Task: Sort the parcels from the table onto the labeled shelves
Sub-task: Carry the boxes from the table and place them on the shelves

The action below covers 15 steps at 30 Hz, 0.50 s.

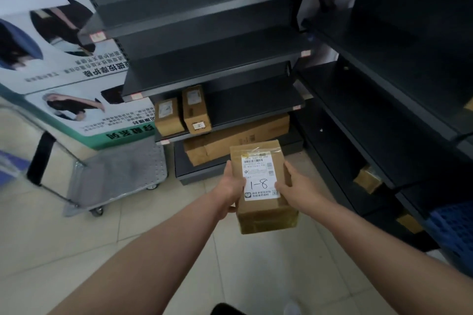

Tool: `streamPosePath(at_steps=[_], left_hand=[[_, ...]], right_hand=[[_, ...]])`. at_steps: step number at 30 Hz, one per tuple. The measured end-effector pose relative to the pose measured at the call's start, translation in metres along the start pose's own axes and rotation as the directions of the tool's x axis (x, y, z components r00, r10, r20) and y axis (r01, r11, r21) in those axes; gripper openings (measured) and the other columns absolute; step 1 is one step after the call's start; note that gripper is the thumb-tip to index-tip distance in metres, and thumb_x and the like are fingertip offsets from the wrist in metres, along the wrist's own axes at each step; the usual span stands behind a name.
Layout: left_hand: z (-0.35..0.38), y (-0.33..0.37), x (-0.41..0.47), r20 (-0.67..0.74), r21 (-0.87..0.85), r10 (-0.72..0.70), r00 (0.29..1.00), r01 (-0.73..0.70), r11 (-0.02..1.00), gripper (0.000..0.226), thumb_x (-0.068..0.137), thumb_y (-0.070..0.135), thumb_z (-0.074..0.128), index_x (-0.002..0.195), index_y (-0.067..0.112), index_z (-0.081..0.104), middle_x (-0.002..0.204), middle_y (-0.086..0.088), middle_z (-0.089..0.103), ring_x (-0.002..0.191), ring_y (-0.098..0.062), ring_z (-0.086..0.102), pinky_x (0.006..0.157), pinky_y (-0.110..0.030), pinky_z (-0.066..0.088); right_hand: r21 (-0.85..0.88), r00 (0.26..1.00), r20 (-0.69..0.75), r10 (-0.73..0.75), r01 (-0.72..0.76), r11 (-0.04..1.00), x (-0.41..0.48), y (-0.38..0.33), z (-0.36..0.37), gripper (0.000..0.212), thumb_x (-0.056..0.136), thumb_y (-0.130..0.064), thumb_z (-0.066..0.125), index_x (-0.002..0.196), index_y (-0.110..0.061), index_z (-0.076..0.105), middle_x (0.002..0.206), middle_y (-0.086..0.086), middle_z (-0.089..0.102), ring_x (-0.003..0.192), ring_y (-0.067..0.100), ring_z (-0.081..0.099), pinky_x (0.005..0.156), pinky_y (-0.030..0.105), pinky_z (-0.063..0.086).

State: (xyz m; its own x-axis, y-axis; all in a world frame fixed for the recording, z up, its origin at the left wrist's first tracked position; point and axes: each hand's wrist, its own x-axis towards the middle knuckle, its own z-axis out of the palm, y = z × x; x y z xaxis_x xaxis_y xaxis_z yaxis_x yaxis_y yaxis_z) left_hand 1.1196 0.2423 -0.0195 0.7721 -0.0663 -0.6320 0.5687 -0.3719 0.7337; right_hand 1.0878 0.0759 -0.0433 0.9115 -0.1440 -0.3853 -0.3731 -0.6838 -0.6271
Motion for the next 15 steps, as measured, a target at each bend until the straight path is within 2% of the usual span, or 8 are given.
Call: streamPosePath(at_steps=[3, 7, 10, 12, 15], left_hand=[[-0.012, 0.012, 0.033, -0.021, -0.011, -0.03, 0.999, 0.03, 0.999, 0.035, 0.101, 0.022, 0.044, 0.111, 0.051, 0.027, 0.091, 0.002, 0.069, 0.084, -0.018, 0.065, 0.059, -0.035, 0.046], [-0.041, 0.028, 0.083, -0.034, -0.013, -0.055, 0.998, 0.055, 0.998, 0.036, 0.101, 0.022, 0.044, 0.113, 0.052, 0.027, 0.092, 0.003, 0.067, 0.081, -0.017, 0.064, 0.053, -0.031, 0.046], [-0.069, 0.043, 0.129, -0.009, -0.022, -0.064, 0.998, 0.064, 0.998, 0.036, 0.101, 0.024, 0.046, 0.118, 0.049, 0.028, 0.094, 0.001, 0.068, 0.083, -0.018, 0.064, 0.055, -0.032, 0.046], [-0.086, 0.055, 0.164, 0.001, -0.024, -0.071, 0.997, 0.071, 0.997, 0.033, 0.101, 0.024, 0.046, 0.116, 0.05, 0.03, 0.094, 0.002, 0.068, 0.082, -0.017, 0.065, 0.056, -0.033, 0.046], [-0.107, 0.071, 0.215, 0.009, -0.022, -0.098, 0.995, 0.099, 0.995, 0.03, 0.101, 0.024, 0.044, 0.114, 0.05, 0.036, 0.092, 0.005, 0.069, 0.081, -0.016, 0.066, 0.057, -0.032, 0.047]], right_hand=[[-0.021, 1.0, 0.029, 0.003, -0.003, 1.0, 0.036, -0.012, 0.003, 0.067, 0.095, -0.037, 0.05, 0.15, -0.04, 0.012, 0.115, -0.007, 0.062, 0.076, 0.01, 0.057, 0.055, 0.023, 0.045], [-0.028, 0.998, 0.065, 0.006, -0.004, 1.0, 0.091, -0.04, 0.011, 0.067, 0.096, -0.037, 0.05, 0.15, -0.038, 0.012, 0.123, -0.005, 0.06, 0.078, 0.012, 0.054, 0.058, 0.025, 0.045], [-0.022, 0.997, 0.079, 0.008, -0.007, 1.0, 0.141, -0.061, 0.019, 0.066, 0.095, -0.037, 0.051, 0.15, -0.037, 0.014, 0.127, -0.005, 0.059, 0.082, 0.012, 0.052, 0.059, 0.025, 0.042], [-0.019, 0.996, 0.082, 0.033, -0.032, 0.999, 0.176, -0.075, 0.027, 0.066, 0.095, -0.038, 0.051, 0.15, -0.037, 0.014, 0.127, -0.006, 0.059, 0.078, 0.009, 0.051, 0.053, 0.02, 0.038], [-0.004, 0.994, 0.087, 0.071, -0.071, 0.997, 0.225, -0.093, 0.036, 0.064, 0.095, -0.037, 0.051, 0.149, -0.038, 0.016, 0.125, -0.007, 0.059, 0.077, 0.007, 0.051, 0.052, 0.019, 0.037]])
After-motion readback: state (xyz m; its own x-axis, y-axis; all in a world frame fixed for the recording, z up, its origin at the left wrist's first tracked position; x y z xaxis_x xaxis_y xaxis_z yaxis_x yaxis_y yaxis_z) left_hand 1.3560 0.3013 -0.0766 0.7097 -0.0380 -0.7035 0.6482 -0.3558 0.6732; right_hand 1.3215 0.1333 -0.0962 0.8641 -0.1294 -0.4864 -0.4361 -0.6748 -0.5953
